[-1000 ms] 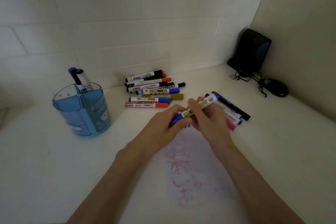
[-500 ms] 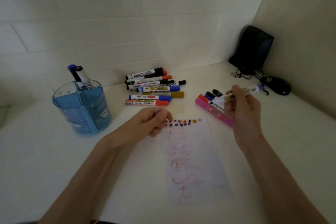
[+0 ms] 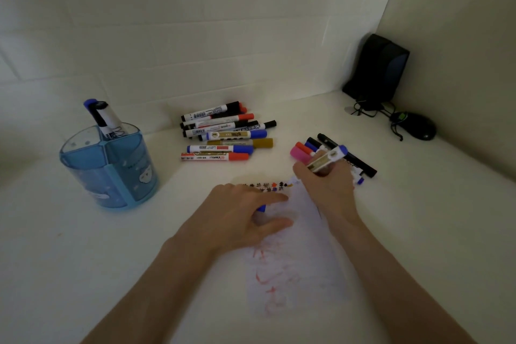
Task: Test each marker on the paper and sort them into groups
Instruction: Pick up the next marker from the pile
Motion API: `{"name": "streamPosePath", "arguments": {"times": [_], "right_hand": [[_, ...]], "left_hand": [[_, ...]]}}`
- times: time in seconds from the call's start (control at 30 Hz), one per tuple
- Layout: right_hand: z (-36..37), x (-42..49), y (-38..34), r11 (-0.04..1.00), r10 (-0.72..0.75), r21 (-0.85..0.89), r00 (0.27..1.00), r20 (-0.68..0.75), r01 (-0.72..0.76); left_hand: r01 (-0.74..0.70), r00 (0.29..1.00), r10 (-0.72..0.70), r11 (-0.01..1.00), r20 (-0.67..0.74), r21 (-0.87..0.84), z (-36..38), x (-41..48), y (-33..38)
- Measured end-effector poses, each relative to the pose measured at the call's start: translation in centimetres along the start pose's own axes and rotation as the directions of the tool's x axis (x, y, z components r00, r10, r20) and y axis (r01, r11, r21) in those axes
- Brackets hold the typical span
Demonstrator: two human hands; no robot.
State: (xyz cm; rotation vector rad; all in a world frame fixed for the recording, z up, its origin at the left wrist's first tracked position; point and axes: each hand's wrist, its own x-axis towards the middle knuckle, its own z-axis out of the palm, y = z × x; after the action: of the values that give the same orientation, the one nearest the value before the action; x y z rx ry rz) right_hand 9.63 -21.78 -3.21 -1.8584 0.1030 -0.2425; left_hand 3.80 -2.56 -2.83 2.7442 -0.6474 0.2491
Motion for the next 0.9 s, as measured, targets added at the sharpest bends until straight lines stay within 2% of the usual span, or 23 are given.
{"name": "streamPosePath", "arguments": {"times": [0.07, 0.17, 0.9], "right_hand": [[0.17, -0.08, 0.23, 0.998, -0.052, -0.026, 0.999, -0.017, 0.051], [0.14, -0.14, 0.37, 0.995, -0.093, -0.047, 0.996, -0.018, 0.092], [0.12, -0.12, 0.77, 0.987, -0.149, -0.057, 0.989, -0.005, 0.149]], "left_hand": [[-0.027, 1.000, 0.027, 0.999, 0.004, 0.035, 0.31, -0.09, 0.11], [-0.038, 0.999, 0.038, 0.999, 0.010, -0.001, 0.17, -0.18, 0.04], [-0.008, 0.999, 0.007, 1.000, 0.045, 0.013, 0.16, -0.20, 0.06]]}}
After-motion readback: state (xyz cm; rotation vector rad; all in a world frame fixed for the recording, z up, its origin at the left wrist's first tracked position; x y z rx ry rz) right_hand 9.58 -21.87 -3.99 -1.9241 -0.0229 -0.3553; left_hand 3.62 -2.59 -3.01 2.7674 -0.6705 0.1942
